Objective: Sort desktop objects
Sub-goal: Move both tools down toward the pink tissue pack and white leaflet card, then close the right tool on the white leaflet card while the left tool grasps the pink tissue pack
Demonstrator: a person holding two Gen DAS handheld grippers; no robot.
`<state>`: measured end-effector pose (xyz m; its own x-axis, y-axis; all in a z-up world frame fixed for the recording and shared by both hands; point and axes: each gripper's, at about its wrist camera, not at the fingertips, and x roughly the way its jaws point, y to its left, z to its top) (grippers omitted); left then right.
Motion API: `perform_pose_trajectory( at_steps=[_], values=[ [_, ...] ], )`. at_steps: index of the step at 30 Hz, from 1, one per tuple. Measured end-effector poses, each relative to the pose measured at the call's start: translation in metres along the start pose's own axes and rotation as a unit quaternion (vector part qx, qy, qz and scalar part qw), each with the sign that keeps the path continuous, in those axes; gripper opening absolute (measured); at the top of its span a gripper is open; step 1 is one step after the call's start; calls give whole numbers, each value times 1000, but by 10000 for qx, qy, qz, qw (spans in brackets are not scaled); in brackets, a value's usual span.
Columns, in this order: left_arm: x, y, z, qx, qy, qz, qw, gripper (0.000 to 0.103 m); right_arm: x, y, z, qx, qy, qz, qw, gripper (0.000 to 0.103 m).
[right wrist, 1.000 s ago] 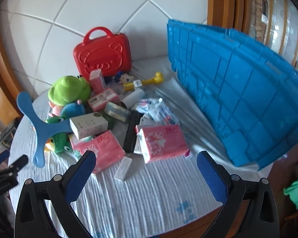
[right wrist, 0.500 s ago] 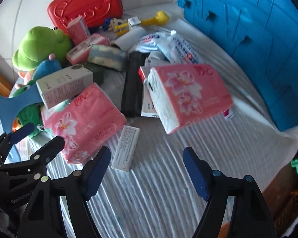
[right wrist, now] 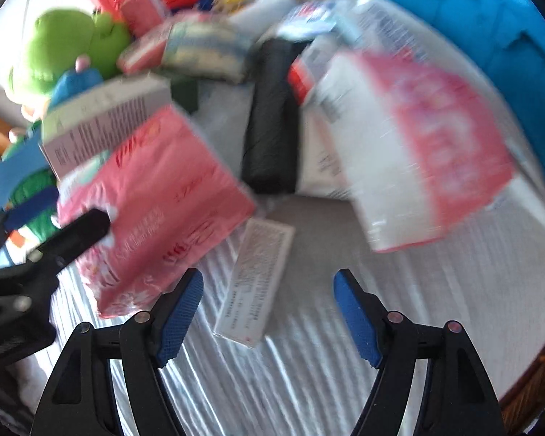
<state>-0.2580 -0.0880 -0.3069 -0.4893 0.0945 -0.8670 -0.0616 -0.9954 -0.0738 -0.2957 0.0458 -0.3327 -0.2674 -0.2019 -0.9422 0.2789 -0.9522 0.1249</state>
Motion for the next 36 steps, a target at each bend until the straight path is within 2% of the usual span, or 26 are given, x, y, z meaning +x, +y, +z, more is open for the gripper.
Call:
perform_pose_trajectory(
  at_steps=[2,4,5,6,9,13,15,17,19,21,23,27,29,31,36],
  values=[
    [-1,-2,-3,-146,25,15,9999,92,-1,-1,-1,-97,-39,-208,9997,49],
    [-3,-5,-7,-321,69,102,9994,92,-4,-8,-1,-218,-42,-260,9994,41],
    [-4,-6,-10,-453,134,51,9989,92,-5,-12,-1,-282,-22,-294,9992,31],
    [-3,-8,-13,-573,250,-30,9980,92,-6,-16,-1,-327,6,-318,9990,28],
    [-4,-23,-19,-664,360,-52,9971,92,-8,-31,3,-509,64,-302,9982,28],
    [-13,-54,-9,-126,59,658,9977,92,-12,-48,8,-858,197,-10,9961,28],
    [-6,-59,0,121,56,909,9958,92,-15,-51,7,-1032,249,104,9943,28],
    [4,-56,6,197,175,721,9970,100,-17,-52,4,-1143,264,182,9929,28],
    [9,-55,8,320,302,665,9968,103,-19,-52,3,-1204,279,279,9919,30],
    [17,-63,8,649,388,820,9938,103,-21,-52,0,-1239,275,324,9914,33],
    [23,-65,9,738,427,940,9919,103,-23,-51,-2,-1215,266,398,9914,40],
    [26,-58,13,408,478,887,9941,103,-29,-52,-8,-1097,225,403,9929,39],
    [27,-55,9,119,596,1133,9917,103,-32,-53,-11,-1057,208,416,9933,39],
    [26,-49,-1,-346,731,1351,9875,103,-35,-52,-16,-1062,192,392,9934,40],
    [2,-40,-32,-1502,785,1549,9733,103,-44,-51,-29,-1089,184,392,9931,40]
  ],
)
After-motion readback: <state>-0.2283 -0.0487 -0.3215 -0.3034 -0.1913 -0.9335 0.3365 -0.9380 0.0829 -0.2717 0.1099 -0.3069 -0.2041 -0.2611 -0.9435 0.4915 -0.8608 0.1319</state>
